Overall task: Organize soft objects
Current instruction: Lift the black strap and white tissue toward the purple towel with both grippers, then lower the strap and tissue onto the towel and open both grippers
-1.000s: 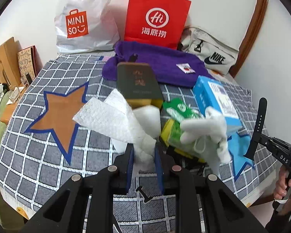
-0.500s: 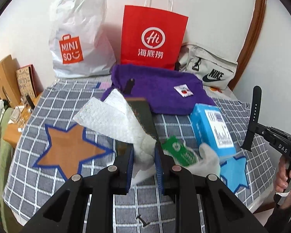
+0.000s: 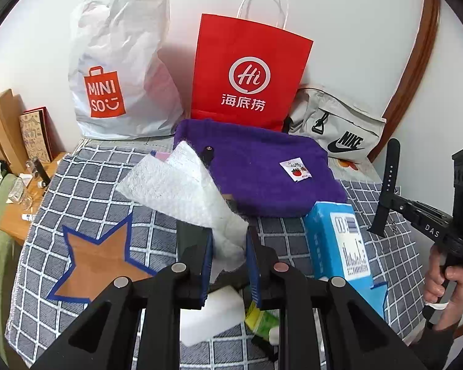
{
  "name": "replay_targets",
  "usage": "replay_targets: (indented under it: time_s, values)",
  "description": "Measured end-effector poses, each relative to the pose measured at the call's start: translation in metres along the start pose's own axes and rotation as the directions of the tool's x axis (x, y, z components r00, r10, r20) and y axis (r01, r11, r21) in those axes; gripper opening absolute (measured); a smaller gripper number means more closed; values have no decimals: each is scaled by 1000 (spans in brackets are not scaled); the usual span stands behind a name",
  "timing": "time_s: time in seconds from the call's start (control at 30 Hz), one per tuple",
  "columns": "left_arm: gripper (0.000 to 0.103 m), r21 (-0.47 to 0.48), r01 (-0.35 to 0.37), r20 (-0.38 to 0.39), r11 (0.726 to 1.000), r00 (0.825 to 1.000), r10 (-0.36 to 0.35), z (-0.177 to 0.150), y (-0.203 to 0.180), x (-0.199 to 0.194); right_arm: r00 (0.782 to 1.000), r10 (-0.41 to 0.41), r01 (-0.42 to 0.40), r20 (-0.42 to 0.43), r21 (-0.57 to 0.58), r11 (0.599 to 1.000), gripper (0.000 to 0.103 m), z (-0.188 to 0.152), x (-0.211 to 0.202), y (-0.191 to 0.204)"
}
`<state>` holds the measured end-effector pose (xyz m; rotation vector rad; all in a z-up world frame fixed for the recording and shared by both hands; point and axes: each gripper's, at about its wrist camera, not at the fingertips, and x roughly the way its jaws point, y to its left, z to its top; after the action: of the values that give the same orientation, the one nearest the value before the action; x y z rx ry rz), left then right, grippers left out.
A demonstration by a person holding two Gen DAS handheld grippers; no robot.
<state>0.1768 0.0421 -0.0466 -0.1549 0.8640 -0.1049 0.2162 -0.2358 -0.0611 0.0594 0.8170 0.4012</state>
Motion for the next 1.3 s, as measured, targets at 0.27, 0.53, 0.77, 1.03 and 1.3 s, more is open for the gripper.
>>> replay_targets:
  time_s: [0.27,0.53,0.77,1.03,1.3]
  values:
    - [20,8,-21,-26,1000,999,21,17,3,26,999,-19,19,-27,-3,1000,3,20,33,-14]
    - [20,6,-17,-40,1000,999,18,37,8,53,999,-35,36,-40,41,999,3,40,62,-34]
    - [20,-2,37,-69,999,997,-37,50,8,87,997,-28,33,-67,73,997,3,48,92,-47]
    - [20,-12,43,-122,999,992,-44,62,9,125,993,-35,42,-115,58,997,3,47,121,-51]
    - [20,11,43,-193,999,980,-40,74,5,166,980,-25,39,-199,69,997,3,43,148,-61]
